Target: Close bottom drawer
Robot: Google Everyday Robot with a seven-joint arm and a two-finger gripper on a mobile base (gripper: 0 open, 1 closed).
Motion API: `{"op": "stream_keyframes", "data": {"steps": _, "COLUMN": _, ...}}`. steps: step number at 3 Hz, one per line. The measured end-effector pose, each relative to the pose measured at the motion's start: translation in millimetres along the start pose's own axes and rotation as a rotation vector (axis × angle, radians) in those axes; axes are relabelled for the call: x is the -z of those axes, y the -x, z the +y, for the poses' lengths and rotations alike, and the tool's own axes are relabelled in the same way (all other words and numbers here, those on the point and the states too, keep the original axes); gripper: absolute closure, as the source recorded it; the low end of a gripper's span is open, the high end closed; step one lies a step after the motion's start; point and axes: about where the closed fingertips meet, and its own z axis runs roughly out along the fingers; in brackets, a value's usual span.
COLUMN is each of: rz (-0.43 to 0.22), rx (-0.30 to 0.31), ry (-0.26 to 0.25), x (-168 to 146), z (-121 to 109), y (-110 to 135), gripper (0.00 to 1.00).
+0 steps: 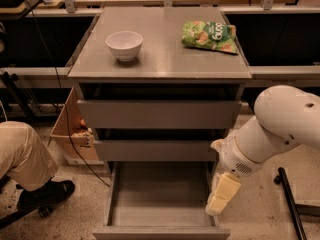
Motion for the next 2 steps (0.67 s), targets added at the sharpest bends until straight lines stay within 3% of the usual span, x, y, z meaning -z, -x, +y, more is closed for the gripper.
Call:
{"op": "stream_keyframes", "data": {"steps": 1, "rz": 0.0, "rx": 0.0, "ry": 0.0, "x": 0.0, "z": 0.0, "y": 0.0, "gripper": 0.0}}
{"op": "stream_keyframes", "data": {"steps": 2, "rz": -0.013, "rx": -0.021, "ry": -0.041, "x": 6.2, "z": 0.1, "y": -0.5, "gripper": 0.0}}
